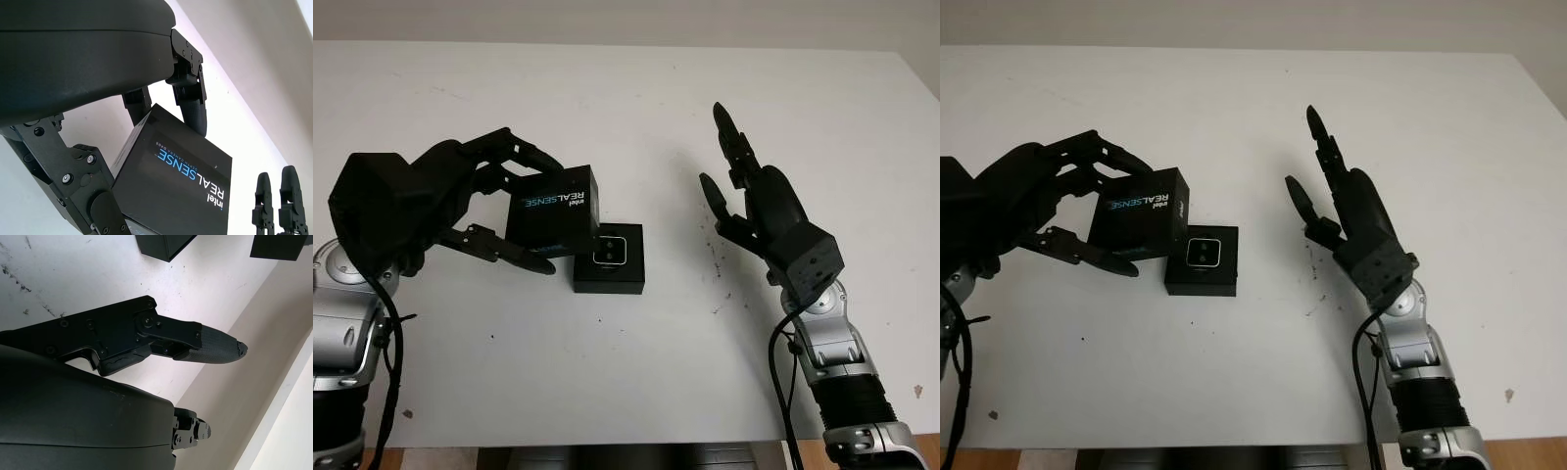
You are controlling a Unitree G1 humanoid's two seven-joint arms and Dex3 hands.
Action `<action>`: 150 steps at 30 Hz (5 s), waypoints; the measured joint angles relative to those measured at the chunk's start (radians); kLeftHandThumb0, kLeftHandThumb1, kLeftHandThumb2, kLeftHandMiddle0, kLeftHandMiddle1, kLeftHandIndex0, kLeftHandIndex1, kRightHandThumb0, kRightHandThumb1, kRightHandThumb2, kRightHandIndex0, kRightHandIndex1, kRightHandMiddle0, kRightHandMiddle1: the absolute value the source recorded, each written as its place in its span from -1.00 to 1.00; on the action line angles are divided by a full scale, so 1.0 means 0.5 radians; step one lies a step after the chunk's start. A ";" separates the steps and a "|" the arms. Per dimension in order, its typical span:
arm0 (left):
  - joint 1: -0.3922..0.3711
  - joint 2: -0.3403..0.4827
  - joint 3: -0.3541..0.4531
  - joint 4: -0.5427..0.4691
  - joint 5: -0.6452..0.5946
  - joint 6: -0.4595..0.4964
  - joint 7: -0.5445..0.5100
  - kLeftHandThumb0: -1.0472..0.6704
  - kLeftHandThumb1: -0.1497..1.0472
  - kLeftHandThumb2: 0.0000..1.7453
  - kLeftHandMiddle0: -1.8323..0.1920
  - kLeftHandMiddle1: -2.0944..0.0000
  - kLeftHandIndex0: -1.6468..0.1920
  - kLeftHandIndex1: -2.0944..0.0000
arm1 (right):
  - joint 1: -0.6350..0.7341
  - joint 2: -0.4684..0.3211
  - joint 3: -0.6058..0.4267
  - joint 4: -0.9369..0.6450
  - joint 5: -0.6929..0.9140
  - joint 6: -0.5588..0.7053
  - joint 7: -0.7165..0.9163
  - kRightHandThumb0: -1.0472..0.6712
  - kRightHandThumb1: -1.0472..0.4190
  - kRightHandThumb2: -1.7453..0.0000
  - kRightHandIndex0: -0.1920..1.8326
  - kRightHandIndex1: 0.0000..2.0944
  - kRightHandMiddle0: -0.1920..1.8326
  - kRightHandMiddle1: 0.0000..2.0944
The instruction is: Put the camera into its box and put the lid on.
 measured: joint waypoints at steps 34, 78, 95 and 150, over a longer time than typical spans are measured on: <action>-0.095 -0.049 -0.285 0.121 0.209 -0.033 -0.109 -0.03 0.86 -0.94 0.47 -0.52 0.49 -0.36 | 0.026 0.034 0.001 -0.032 0.002 0.033 0.000 -0.63 -1.00 0.32 -0.82 -0.95 -0.84 -0.95; -0.116 -0.162 -0.413 0.024 0.398 0.080 -0.056 -0.01 0.90 -0.94 0.53 -0.60 0.56 -0.42 | 0.065 0.103 0.026 -0.084 0.011 0.076 -0.026 -0.62 -1.00 0.33 -0.85 -0.96 -0.85 -0.95; -0.123 -0.179 -0.506 -0.031 0.507 0.140 -0.022 -0.04 0.89 -0.94 0.56 -0.53 0.57 -0.45 | 0.067 0.107 0.051 -0.086 -0.005 0.089 -0.028 -0.63 -1.00 0.30 -0.86 -0.96 -0.87 -0.95; -0.009 -0.158 -0.672 -0.107 0.793 0.028 -0.138 -0.26 0.89 -0.94 0.78 0.94 0.78 0.91 | 0.068 0.134 0.048 -0.095 0.006 0.095 -0.026 -0.63 -1.00 0.33 -0.86 -0.95 -0.86 -0.95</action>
